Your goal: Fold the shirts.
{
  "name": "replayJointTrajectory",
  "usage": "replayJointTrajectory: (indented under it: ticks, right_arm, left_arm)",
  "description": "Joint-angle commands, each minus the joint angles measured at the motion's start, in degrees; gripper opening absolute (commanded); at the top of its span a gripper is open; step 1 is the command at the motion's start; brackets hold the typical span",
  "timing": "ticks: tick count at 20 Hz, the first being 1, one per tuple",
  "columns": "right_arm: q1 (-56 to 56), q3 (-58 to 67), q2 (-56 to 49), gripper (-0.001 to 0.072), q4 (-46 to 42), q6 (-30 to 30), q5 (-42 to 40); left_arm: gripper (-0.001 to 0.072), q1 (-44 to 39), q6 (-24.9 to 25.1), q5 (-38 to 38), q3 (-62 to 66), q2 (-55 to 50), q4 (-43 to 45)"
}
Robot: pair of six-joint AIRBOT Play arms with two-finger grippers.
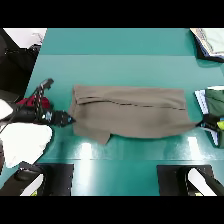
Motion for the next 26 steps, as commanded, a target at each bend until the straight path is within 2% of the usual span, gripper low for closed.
replayJointTrajectory:
  ticks: [1, 6, 10, 13, 14, 15, 16, 17, 21, 25, 26]
  right_arm:
    - [6.45, 9.11, -8.04, 0.0016, 1.75, 3.39, -5.57]
    - [9.09, 22.08, -22.36, 0.0016, 1.73, 5.38, -7.45]
    - [8.68, 31.12, -31.82, 0.0017, 2.73, 5.9, -7.87]
    - [9.16, 35.98, -38.56, 0.0027, 7.96, 5.95, -9.88]
    - [9.11, 37.31, -40.81, 0.019, 11.13, 5.92, -11.17]
    - [9.05, 38.77, -42.91, 0.0502, 14.38, 5.88, -12.39]
    - [8.59, 40.28, -44.61, 0.0595, 17.0, 5.73, -12.33]
    - [7.8, 41.79, -45.88, 0.0593, 18.47, 5.16, -10.64]
    - [3.93, 40.06, -44.94, 0.0591, 13.44, -1.88, 0.15]
    - [-1.38, 31.19, -43.63, 0.0591, 12.22, -4.52, -1.42]
    - [-2.03, 29.38, -43.67, 0.0591, 12.61, -5.33, -2.95]
  left_arm:
    - [0.0029, 0.17, 3.34, 9.31, 9.4, -12.46, 0.79]
    - [0.0029, 0.2, 3.21, 15.91, 22.67, -29.9, 2.29]
    - [0.0029, 2.69, 2.67, 23.32, 25.44, -35.1, 2.12]
    - [0.0032, 3.96, 2.64, 26.16, 25.44, -37.75, 1.86]
    - [0.0185, 3.93, 2.71, 27.02, 25.44, -38.32, 1.92]
    - [0.049, 3.93, 2.62, 27.56, 25.44, -38.62, 1.7]
    - [0.0641, 3.93, 2.49, 27.74, 25.44, -38.66, 1.68]
    - [0.061, 3.93, 2.05, 27.1, 25.66, -38.6, 1.6]
    - [0.0608, 3.91, 2.93, 15.61, 27.1, -37.35, 1.77]
    - [0.0606, 3.1, 2.89, 9.99, 27.04, -37.31, 0.85]
    - [0.0556, 2.45, 2.86, 9.9, 27.04, -37.31, 0.76]
